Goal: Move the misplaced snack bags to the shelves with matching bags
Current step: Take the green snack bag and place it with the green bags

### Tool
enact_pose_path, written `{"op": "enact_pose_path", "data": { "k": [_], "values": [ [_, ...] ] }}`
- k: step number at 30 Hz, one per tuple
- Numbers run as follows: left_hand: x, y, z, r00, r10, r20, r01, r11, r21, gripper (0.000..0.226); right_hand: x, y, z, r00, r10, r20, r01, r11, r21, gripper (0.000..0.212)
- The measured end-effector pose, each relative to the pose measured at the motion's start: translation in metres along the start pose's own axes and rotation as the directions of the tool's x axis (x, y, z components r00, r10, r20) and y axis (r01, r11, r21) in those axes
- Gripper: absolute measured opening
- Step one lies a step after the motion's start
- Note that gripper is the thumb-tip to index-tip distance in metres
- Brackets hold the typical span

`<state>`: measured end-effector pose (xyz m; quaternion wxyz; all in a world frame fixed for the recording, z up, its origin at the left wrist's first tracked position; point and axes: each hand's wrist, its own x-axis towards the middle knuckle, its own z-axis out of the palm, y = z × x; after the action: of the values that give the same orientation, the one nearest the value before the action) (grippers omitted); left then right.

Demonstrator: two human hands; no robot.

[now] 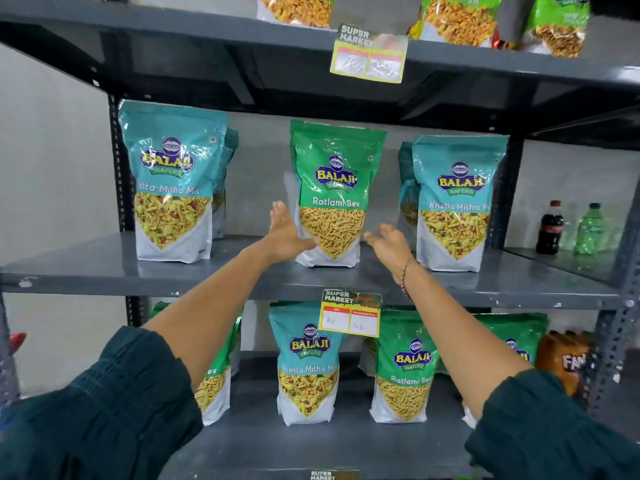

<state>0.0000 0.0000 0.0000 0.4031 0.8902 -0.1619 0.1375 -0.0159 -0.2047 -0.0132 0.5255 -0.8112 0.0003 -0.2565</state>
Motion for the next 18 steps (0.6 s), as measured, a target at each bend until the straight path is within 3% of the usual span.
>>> {"op": "enact_pose_path", "data": {
  "k": [4,8,12,18],
  "values": [
    [0.021,0.007,0.007,0.995,-0.022,0.096,0.037,0.987,-0.156,0.111,0.015,0.01,0.002,0.995,0.002,0.102,-0.008,0.998,0.058,0.07],
    [0.039,0.0,0.013,0.996,-0.016,0.09,0.045,0.942,-0.333,0.091,0.034,0.016,0.004,0.981,-0.011,0.194,-0.017,0.989,0.145,0.083],
    [0.036,-0.005,0.015,0.999,-0.028,-0.04,0.016,0.962,-0.272,0.067,0.029,0.011,0.006,0.983,-0.075,0.165,0.049,0.987,0.154,0.045],
    [-0.005,0.008,-0.004,0.994,-0.001,-0.114,-0.03,0.965,-0.262,0.059,0.0,-0.001,-0.003,0.99,-0.093,0.102,0.068,0.973,0.223,0.034]
  ]
}}
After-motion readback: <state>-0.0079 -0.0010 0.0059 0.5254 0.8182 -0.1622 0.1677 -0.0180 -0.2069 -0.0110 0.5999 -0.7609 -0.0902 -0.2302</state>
